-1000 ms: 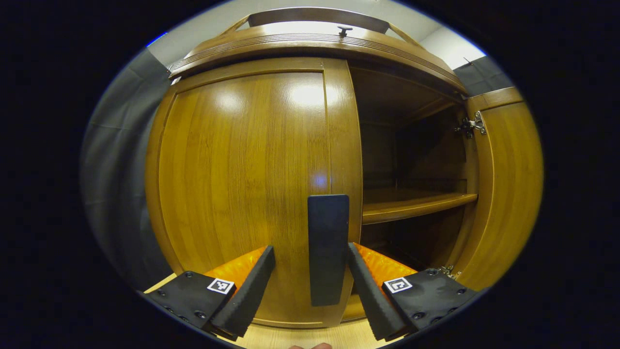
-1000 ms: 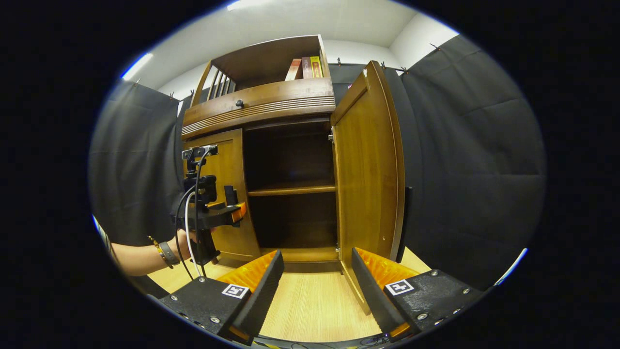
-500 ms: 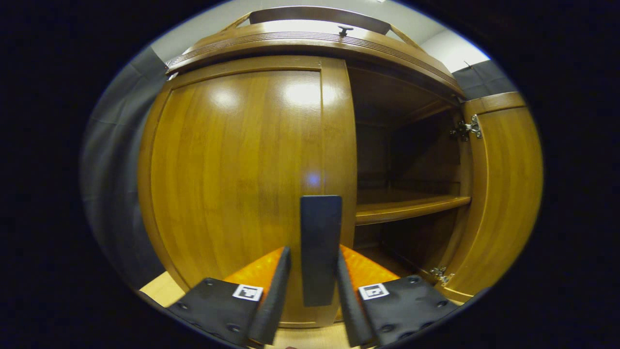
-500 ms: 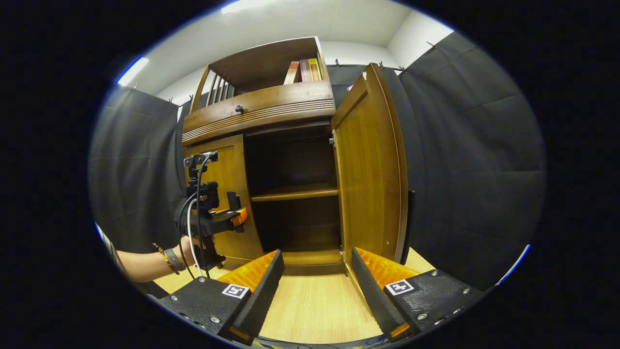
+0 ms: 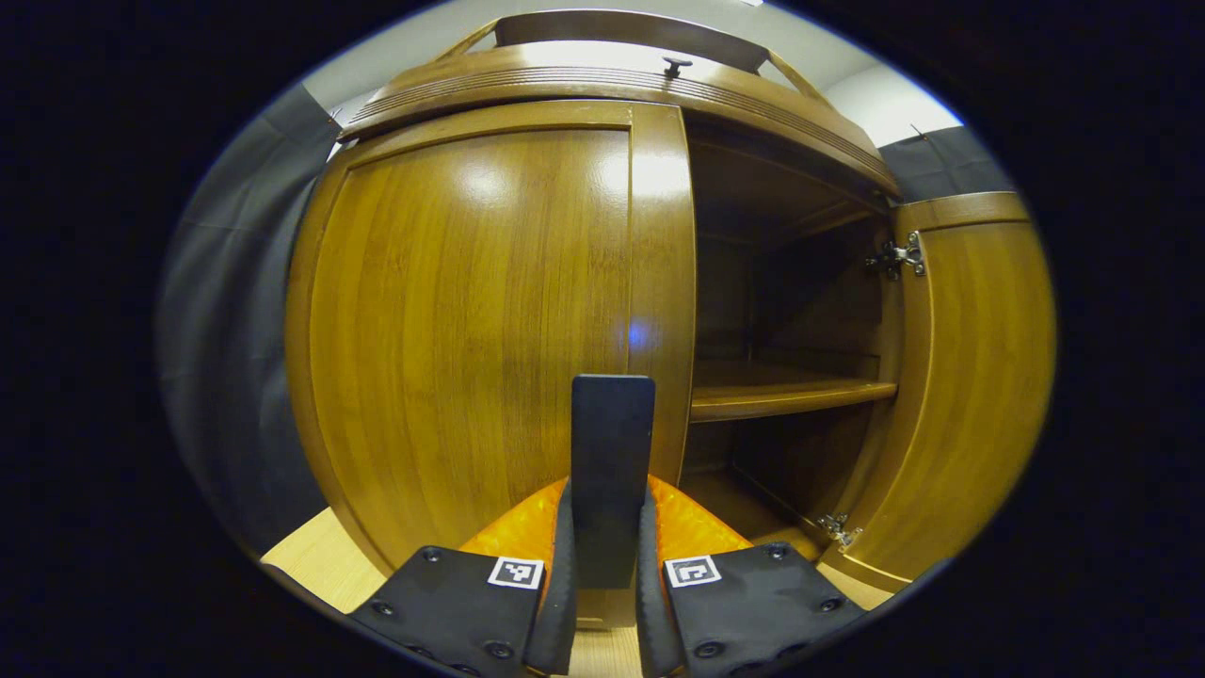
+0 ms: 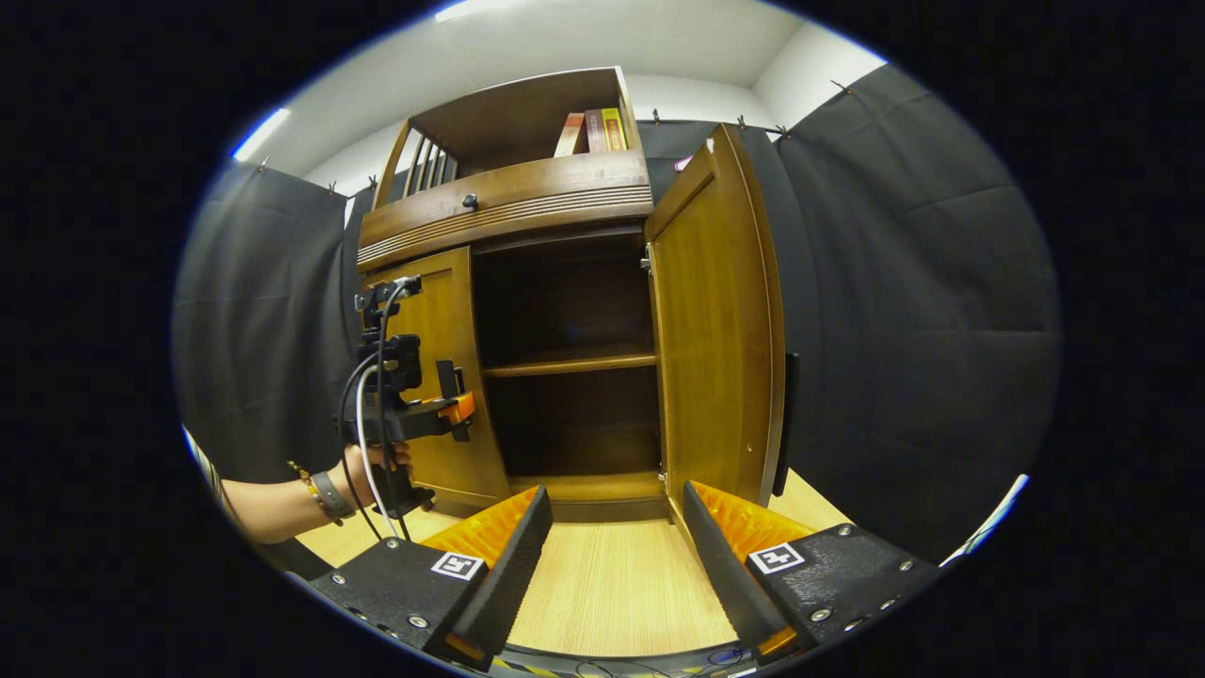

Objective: Open the right door of the double-door shoe cabinet with the right hand, and open the left door with the left hand.

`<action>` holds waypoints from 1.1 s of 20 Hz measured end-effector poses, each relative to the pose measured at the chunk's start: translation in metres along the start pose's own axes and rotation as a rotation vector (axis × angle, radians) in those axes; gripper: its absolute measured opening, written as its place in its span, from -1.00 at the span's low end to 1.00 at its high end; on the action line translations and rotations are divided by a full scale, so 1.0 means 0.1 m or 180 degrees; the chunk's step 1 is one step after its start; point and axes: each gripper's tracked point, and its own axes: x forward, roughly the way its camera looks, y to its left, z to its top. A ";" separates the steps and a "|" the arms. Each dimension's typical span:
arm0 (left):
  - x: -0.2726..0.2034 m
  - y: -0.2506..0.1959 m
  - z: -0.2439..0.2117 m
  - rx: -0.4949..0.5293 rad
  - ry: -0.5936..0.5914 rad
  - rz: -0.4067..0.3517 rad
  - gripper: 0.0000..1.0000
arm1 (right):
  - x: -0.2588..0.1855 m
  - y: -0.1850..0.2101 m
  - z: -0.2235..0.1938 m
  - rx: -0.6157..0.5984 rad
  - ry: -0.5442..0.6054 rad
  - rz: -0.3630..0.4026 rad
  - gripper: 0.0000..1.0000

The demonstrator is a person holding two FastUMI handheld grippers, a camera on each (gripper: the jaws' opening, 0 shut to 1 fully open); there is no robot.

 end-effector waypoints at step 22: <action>-2.00 1.54 0.07 -0.0019 0.0029 0.0777 -0.61 | 0.24 0.31 -0.01 -0.0054 -0.0010 0.0278 0.75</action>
